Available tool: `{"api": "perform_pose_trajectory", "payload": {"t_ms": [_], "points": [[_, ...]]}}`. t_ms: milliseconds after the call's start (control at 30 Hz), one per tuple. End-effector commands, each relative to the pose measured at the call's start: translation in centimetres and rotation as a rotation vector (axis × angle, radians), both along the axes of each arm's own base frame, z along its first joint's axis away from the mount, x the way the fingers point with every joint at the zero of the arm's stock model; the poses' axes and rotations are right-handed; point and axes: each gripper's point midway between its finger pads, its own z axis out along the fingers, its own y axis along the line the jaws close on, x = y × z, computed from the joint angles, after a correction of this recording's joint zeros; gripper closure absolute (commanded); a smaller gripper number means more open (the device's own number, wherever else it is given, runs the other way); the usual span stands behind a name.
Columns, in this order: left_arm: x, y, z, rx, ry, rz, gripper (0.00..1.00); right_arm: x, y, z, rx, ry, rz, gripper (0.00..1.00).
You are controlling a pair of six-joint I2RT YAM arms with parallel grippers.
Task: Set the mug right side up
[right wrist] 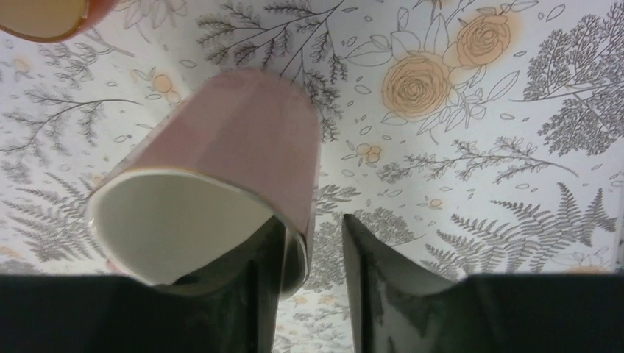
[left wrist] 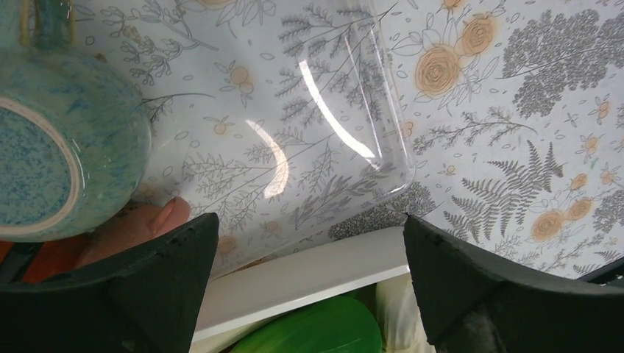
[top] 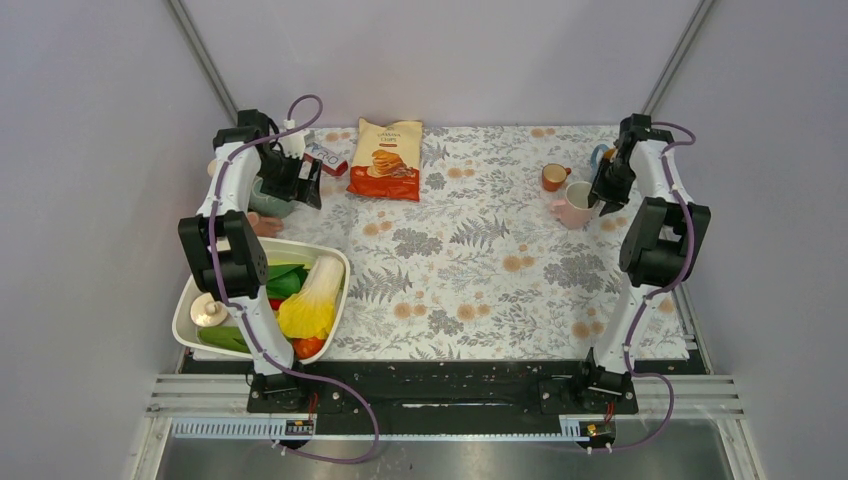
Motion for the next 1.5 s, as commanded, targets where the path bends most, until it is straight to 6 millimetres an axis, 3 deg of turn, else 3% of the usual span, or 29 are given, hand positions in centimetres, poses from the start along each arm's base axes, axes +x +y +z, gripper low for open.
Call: {"api": "perform_pose_trajectory", "payload": {"t_ms": [0, 167, 233, 333, 433, 533, 600, 700, 900, 1033, 1200, 1400, 1467], "points": [[0.1, 1.5, 2.9, 0.104, -0.074, -0.028, 0.01, 0.8, -0.2, 3.4, -0.013, -0.057, 0.025, 0.50], [0.5, 2.6, 4.0, 0.172, -0.091, -0.070, 0.01, 0.5, 0.1, 7.4, -0.017, -0.112, 0.060, 0.29], [1.1, 3.2, 4.5, 0.214, -0.102, -0.079, 0.01, 0.3, 0.3, 8.7, -0.018, -0.141, 0.071, 0.14], [2.8, 4.1, 5.2, 0.301, -0.134, -0.115, 0.01, -0.2, 0.6, 10.4, -0.020, -0.179, 0.090, 0.01], [5.6, 4.7, 4.5, 0.424, -0.183, -0.227, 0.01, -0.5, 1.2, 11.9, -0.017, -0.218, 0.117, 0.01], [8.9, 6.3, 2.0, 0.590, -0.188, -0.332, 0.14, -0.9, 1.9, 12.9, -0.013, -0.245, 0.149, 0.01], [11.0, 7.5, 1.7, 0.670, -0.182, -0.341, 0.14, -1.2, 2.6, 13.3, -0.001, -0.257, 0.164, 0.00], [12.9, 8.4, -0.7, 0.715, -0.155, -0.347, 0.16, -2.0, 3.8, 13.6, 0.000, -0.268, 0.200, 0.01], [13.9, 9.6, -5.2, 0.779, -0.102, -0.342, 0.22, -3.1, 5.8, 13.5, 0.001, -0.286, 0.244, 0.01], [15.2, 9.8, -6.1, 0.793, -0.122, -0.310, 0.21, -3.5, 6.5, 12.8, -0.009, -0.263, 0.270, 0.01], [15.2, 9.5, -7.0, 0.769, -0.119, -0.306, 0.20, -3.9, 7.3, 12.3, -0.019, -0.244, 0.299, 0.01], [14.3, 9.7, -9.0, 0.765, -0.056, -0.319, 0.36, -4.1, 7.3, 12.1, -0.025, -0.239, 0.303, 0.01], [14.2, 9.8, -9.6, 0.763, -0.046, -0.312, 0.47, -4.0, 7.4, 12.1, -0.022, -0.238, 0.307, 0.01]]}}
